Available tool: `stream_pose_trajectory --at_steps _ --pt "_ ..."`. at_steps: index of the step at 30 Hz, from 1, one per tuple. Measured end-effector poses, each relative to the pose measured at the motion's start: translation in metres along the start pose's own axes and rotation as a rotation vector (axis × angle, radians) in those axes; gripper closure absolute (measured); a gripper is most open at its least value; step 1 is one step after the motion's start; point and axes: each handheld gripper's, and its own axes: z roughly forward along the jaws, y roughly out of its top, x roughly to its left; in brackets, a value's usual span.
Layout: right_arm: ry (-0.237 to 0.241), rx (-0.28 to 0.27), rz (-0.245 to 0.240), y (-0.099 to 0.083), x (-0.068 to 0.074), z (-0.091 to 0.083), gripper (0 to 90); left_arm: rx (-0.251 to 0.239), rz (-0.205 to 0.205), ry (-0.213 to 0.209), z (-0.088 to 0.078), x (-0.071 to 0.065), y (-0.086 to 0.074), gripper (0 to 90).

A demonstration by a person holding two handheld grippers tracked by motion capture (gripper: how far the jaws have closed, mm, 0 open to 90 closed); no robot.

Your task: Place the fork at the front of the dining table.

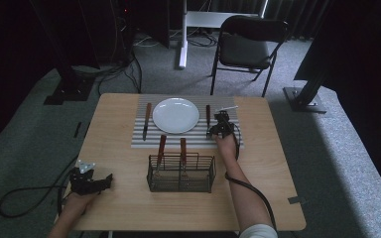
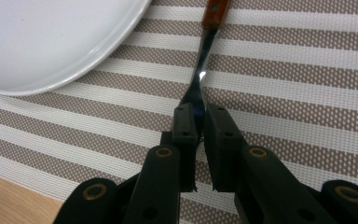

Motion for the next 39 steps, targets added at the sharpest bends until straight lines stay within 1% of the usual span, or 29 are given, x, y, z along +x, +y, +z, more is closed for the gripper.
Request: stream_pose_trajectory --at_steps 2,5,7,9,11,12,13,14,16,17,19,20,23,25,28,30,32,35,37,39 --pt "0.0 -0.005 0.002 -0.001 -0.002 -0.001 82.4 0.0 0.0 0.001 0.0 0.0 0.0 7.4" --pt "0.0 -0.011 -0.01 -0.002 -0.002 -0.003 74.1 0.0 -0.001 0.001 0.0 0.0 0.0 7.4" --pt "-0.003 -0.022 -0.03 -0.002 -0.001 -0.004 61.6 0.0 -0.001 0.001 0.0 0.0 0.0 7.4" --pt "-0.006 -0.025 -0.036 -0.003 -0.001 -0.004 51.5 0.0 -0.001 0.001 0.0 0.0 0.0 7.4" --pt "-0.007 -0.04 -0.037 -0.004 -0.001 -0.005 36.8 0.0 0.0 0.001 0.0 0.0 0.0 7.4" --pt "0.0 -0.041 -0.036 -0.005 -0.002 -0.005 33.0 0.0 -0.001 0.001 0.0 0.0 0.0 7.4" --pt "0.008 -0.044 -0.034 -0.006 -0.002 -0.005 26.3 0.0 -0.001 0.001 0.0 0.0 0.0 7.4" --pt "0.021 -0.041 -0.049 -0.008 -0.002 -0.005 20.0 0.0 -0.001 0.001 0.0 0.0 0.0 7.4" --pt "0.044 -0.039 -0.06 -0.011 -0.002 -0.005 18.6 0.0 -0.001 0.001 0.0 0.0 0.0 7.4" --pt "0.058 -0.038 -0.07 -0.013 -0.001 -0.005 16.5 0.0 -0.001 0.001 0.0 0.0 0.0 7.4" --pt "0.027 -0.082 -0.106 -0.018 0.0 -0.007 14.6 0.0 -0.001 0.001 0.0 0.0 0.0 7.4" --pt "0.026 -0.094 -0.11 -0.019 0.0 -0.008 14.6 0.0 -0.001 0.001 0.0 0.0 0.0 7.4" --pt "0.06 -0.127 -0.098 -0.025 -0.004 -0.012 14.6 0.0 -0.001 0.001 0.0 0.0 0.0 7.4" --pt "0.08 -0.125 -0.093 -0.029 -0.007 -0.014 14.6 0.0 -0.001 0.001 0.0 0.0 0.0 7.4" --pt "0.079 -0.133 -0.119 -0.036 -0.009 -0.016 14.4 0.0 -0.001 0.001 0.0 0.0 0.0 7.4" --pt "0.064 -0.14 -0.134 -0.043 -0.01 -0.018 14.4 0.0 -0.001 0.001 0.0 0.0 0.0 7.4" --pt "0.049 -0.16 -0.148 -0.051 -0.012 -0.019 14.4 0.0 0.0 0.001 0.0 0.0 0.0 7.4" --pt "0.049 -0.173 -0.143 -0.062 -0.014 -0.022 14.4 0.0 -0.001 0.001 0.0 0.0 0.0 7.4" --pt "0.049 -0.195 -0.143 -0.07 -0.016 -0.024 14.4 0.0 -0.001 0.001 0.0 0.0 0.0 7.4" --pt "0.048 -0.202 -0.154 -0.076 -0.017 -0.025 14.4 0.0 0.0 0.001 0.0 0.0 0.0 7.4"
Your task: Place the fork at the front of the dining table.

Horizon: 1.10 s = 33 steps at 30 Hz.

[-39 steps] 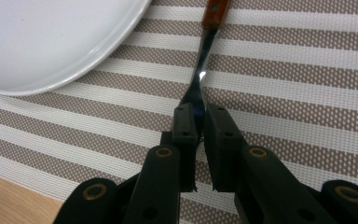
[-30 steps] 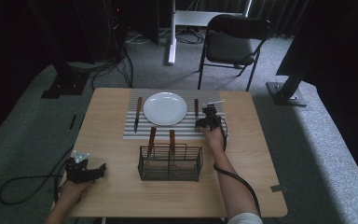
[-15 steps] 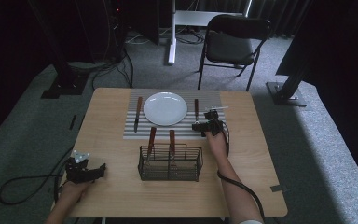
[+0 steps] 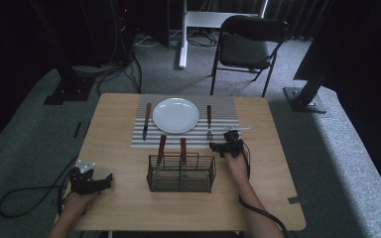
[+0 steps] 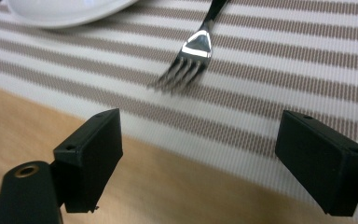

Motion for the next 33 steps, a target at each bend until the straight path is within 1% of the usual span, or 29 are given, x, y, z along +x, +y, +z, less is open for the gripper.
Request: stream_pose_trajectory --at_steps 1,3,4,6,9,10,12,14,16,19,21,26,30,33 --pt "-0.015 -0.002 -0.009 -0.003 0.0 -0.001 14.4 0.0 -0.001 0.0 0.0 0.0 0.0 7.4" --pt "-0.008 0.0 -0.018 -0.007 -0.001 -0.004 14.4 0.0 0.0 0.0 0.0 0.0 0.0 7.4" --pt "-0.016 -0.006 -0.02 -0.01 -0.001 -0.007 14.4 0.0 0.0 0.0 0.0 0.0 0.0 7.4" --pt "-0.003 -0.017 -0.013 -0.014 -0.002 -0.012 14.4 0.0 0.0 0.0 0.0 0.0 0.0 7.4" --pt "-0.001 -0.027 -0.012 -0.019 -0.002 -0.019 14.4 0.0 -0.001 0.0 0.0 0.0 0.0 7.4" --pt "-0.008 -0.036 -0.015 -0.021 -0.002 -0.022 14.5 0.0 0.0 0.0 0.0 0.0 0.0 7.4" --pt "-0.001 -0.035 -0.015 -0.024 -0.002 -0.025 14.4 0.0 0.0 0.0 0.0 0.0 0.0 7.5" --pt "-0.02 -0.045 -0.027 -0.028 -0.002 -0.029 14.5 0.0 0.0 0.0 0.0 0.0 0.0 7.5" --pt "-0.01 -0.052 -0.019 -0.033 -0.002 -0.034 14.5 0.0 0.0 0.0 0.0 0.0 0.0 7.4" --pt "-0.037 -0.053 -0.021 -0.038 -0.004 -0.04 14.5 0.0 0.0 0.0 0.0 0.0 0.0 7.4" --pt "-0.033 -0.062 -0.013 -0.044 -0.006 -0.044 14.5 0.0 0.0 0.0 0.0 0.0 0.0 7.4" --pt "-0.045 -0.068 -0.001 -0.056 -0.011 -0.056 14.5 0.0 0.0 0.0 0.0 0.0 0.0 7.4" --pt "-0.068 -0.104 -0.002 -0.064 -0.013 -0.068 14.5 0.0 0.0 0.0 0.0 0.0 0.0 7.4" --pt "-0.085 -0.117 -0.01 -0.07 -0.012 -0.076 14.4 0.0 0.0 0.0 0.0 0.0 0.0 7.4"
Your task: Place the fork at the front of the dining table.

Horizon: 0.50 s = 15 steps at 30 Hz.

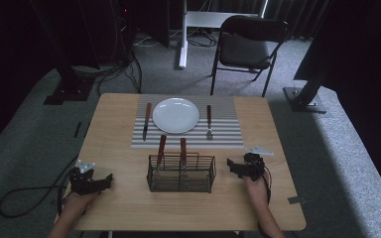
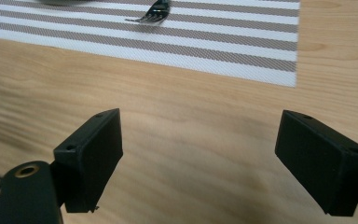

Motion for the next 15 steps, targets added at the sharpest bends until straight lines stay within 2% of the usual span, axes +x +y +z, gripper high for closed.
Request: stream_pose_trajectory --at_steps 3,11,15 --pt "-0.026 -0.006 -0.017 -0.005 0.0 -0.008 14.5 0.0 0.0 0.0 0.0 0.0 0.0 7.4" --pt "-0.035 -0.013 0.011 -0.022 -0.007 -0.024 14.4 0.0 0.0 0.0 0.0 0.0 0.0 7.4" --pt "-0.072 -0.015 0.03 -0.029 -0.013 -0.032 14.4 0.0 -0.001 0.0 0.0 0.0 0.0 7.4"
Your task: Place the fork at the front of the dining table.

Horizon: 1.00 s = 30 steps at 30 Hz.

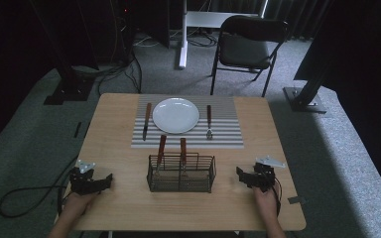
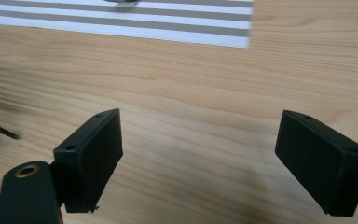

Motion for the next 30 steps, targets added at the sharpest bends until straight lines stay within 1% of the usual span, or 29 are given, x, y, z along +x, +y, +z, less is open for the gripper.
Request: stream_pose_trajectory --at_steps 2,4,7,9,13,18,21,23,24,26,27,29,30 --pt "-0.009 -0.002 0.006 -0.003 -0.003 -0.003 14.4 0.001 0.001 0.0 0.0 0.0 0.0 7.4" --pt "-0.034 -0.007 0.013 -0.007 -0.007 -0.008 14.4 0.0 0.0 0.0 0.0 0.0 0.0 7.4" --pt "-0.046 -0.015 0.035 -0.011 -0.013 -0.012 14.4 0.0 0.0 0.0 0.0 0.0 0.0 7.4" --pt "-0.045 -0.001 0.05 -0.014 -0.018 -0.015 14.4 0.0 0.001 0.0 0.0 0.0 0.0 7.4" --pt "-0.072 -0.004 0.068 -0.02 -0.025 -0.021 14.4 0.0 0.0 0.0 0.0 0.0 0.0 7.4" --pt "-0.14 -0.011 0.087 -0.03 -0.032 -0.031 14.4 0.0 0.001 0.0 0.0 0.0 0.0 7.4" --pt "-0.183 -0.023 0.11 -0.038 -0.038 -0.038 14.4 0.001 0.0 0.0 0.0 0.0 0.0 7.4" --pt "-0.2 -0.024 0.123 -0.042 -0.041 -0.042 14.4 0.0 0.0 0.0 0.0 0.0 0.0 7.4" --pt "-0.201 -0.022 0.132 -0.044 -0.043 -0.044 14.4 0.0 0.0 0.0 0.0 0.0 0.0 7.5" --pt "-0.22 -0.022 0.136 -0.048 -0.045 -0.048 14.4 0.0 0.0 0.0 0.0 0.0 0.0 7.4" --pt "-0.222 -0.023 0.142 -0.05 -0.046 -0.05 14.4 0.0 0.0 0.0 0.0 0.0 0.0 7.5" --pt "-0.251 -0.018 0.153 -0.053 -0.048 -0.052 14.4 0.0 0.001 0.0 0.0 0.0 0.0 7.5" --pt "-0.253 -0.018 0.159 -0.054 -0.049 -0.053 14.4 0.0 0.0 0.0 0.0 0.0 0.0 7.5"
